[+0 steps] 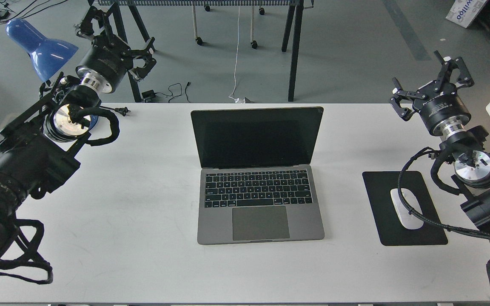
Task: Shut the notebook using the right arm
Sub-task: 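Lift the right gripper up off the mouse pad area, then move the right gripper over the top edge of the laptop screen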
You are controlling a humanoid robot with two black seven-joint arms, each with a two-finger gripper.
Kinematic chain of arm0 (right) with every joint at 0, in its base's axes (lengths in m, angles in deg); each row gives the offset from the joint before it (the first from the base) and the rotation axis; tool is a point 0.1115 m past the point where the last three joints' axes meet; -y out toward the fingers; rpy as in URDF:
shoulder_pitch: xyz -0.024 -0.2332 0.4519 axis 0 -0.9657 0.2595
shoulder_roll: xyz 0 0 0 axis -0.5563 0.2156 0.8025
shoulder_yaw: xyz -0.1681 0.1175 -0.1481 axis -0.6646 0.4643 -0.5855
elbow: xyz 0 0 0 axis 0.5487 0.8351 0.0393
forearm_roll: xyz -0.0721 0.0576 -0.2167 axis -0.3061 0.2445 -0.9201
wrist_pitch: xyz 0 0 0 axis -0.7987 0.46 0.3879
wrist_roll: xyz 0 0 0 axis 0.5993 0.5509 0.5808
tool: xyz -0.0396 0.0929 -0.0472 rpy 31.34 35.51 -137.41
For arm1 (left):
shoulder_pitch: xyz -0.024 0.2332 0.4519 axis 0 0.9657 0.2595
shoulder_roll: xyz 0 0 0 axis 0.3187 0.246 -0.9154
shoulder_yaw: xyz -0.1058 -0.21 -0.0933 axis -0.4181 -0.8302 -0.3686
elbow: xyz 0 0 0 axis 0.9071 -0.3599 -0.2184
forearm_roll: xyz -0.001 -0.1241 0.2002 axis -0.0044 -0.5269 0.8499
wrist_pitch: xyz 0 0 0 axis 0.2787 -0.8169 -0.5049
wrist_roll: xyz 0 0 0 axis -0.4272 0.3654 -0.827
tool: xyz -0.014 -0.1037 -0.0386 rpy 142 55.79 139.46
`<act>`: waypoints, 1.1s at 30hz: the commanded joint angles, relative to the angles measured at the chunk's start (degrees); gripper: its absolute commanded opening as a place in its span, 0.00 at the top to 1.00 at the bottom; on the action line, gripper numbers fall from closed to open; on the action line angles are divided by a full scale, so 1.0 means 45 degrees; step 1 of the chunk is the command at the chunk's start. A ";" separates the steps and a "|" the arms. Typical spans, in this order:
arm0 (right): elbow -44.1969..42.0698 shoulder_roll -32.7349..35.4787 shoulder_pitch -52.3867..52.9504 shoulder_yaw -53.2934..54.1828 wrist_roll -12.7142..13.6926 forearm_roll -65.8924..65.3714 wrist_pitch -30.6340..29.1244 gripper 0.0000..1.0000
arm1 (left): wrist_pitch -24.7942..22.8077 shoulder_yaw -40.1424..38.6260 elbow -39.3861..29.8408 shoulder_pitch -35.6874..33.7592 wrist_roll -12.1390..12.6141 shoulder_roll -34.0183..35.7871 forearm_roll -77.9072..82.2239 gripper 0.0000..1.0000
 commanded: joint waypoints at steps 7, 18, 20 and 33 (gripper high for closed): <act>0.0095 0.0192 0.0226 -0.0091 0.0038 -0.0222 0.0001 0.00 | 0.0000 0.0079 0.0067 -0.0019 -0.0175 0.0011 0.0013 0.00; -0.0061 0.0173 0.2959 -0.4325 0.0077 -0.0515 0.0225 0.00 | 0.0000 0.0079 0.0067 0.0001 -0.0214 -0.0009 0.0013 0.00; -0.0061 0.0056 0.3389 -0.4971 0.0116 -0.0515 0.0635 0.00 | 0.0000 0.0060 0.0067 0.0001 -0.0273 -0.0009 0.0013 0.00; 0.0075 -0.1663 0.4114 -0.6184 0.0936 -0.0944 0.1418 0.00 | 0.0000 0.0060 0.0067 0.0001 -0.0273 -0.0009 0.0013 0.00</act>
